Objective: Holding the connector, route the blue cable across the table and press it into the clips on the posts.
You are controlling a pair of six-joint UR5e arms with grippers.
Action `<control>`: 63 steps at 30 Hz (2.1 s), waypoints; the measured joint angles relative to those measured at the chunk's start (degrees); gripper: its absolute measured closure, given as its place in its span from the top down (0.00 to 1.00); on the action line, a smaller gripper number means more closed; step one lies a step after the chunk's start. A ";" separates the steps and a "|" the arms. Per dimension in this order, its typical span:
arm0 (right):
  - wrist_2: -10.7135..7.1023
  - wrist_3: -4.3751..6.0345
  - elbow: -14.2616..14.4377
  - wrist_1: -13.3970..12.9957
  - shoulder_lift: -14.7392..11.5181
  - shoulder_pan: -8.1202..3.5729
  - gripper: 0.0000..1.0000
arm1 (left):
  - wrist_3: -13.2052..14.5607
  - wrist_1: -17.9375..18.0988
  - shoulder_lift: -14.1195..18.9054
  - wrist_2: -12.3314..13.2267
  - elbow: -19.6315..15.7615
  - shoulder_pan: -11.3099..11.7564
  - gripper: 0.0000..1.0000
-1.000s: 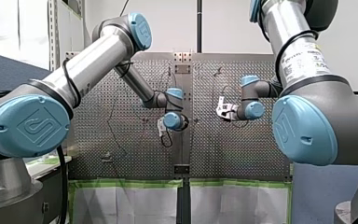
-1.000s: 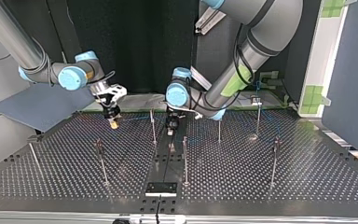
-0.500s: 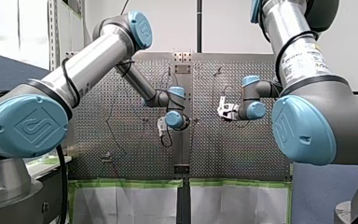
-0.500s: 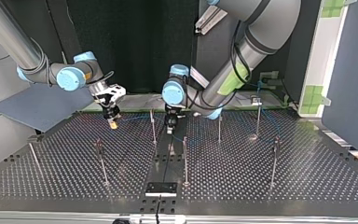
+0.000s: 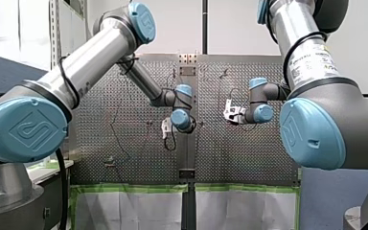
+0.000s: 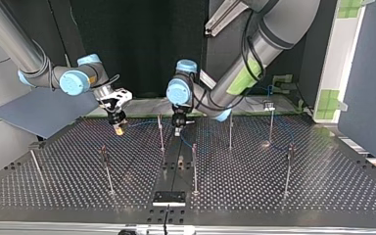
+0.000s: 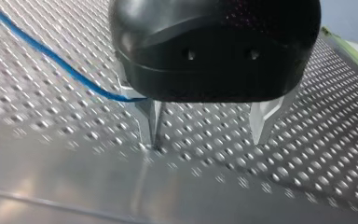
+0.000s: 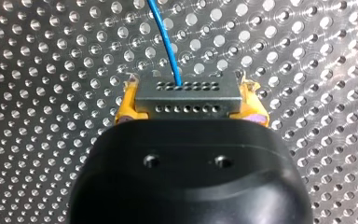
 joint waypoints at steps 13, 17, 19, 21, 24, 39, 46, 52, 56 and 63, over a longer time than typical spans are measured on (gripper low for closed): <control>0.04 0.04 0.00 1.79 0.00 -0.37 0.00 | 1.69 1.06 6.39 -1.87 -6.39 -3.22 1.00; 0.07 0.07 0.01 1.94 0.00 -0.73 0.00 | 2.31 0.18 8.26 -3.64 -8.25 -4.35 1.00; 0.08 0.08 0.01 1.96 0.00 -0.97 0.00 | 2.76 -0.30 9.18 -4.55 -9.18 -4.94 1.00; 0.07 0.07 0.00 1.97 0.00 -1.21 0.00 | 3.17 -0.54 10.14 -5.50 -10.13 -5.53 1.00; 0.03 0.01 0.01 1.98 0.00 -1.55 0.00 | 3.60 -0.66 11.58 -6.73 -11.58 -6.36 1.00; -2.15 -0.49 0.00 1.94 0.00 -2.27 0.00 | 0.61 3.33 12.49 -8.93 -11.23 -13.49 1.00; -2.32 -0.57 0.01 1.89 0.00 -3.32 0.00 | -0.32 0.62 9.32 -10.77 -7.97 -16.03 1.00; -2.46 -0.88 -0.01 1.79 0.00 -4.37 0.00 | -0.98 -1.87 6.81 -11.25 -5.45 -15.86 1.00; -2.87 -1.23 0.00 1.75 0.00 -4.79 0.00 | -1.37 -3.69 4.99 -11.46 -3.63 -15.58 1.00; -3.18 -1.33 0.01 1.66 0.00 -5.22 0.00 | -1.69 -7.29 1.39 -11.67 -0.04 -15.52 1.00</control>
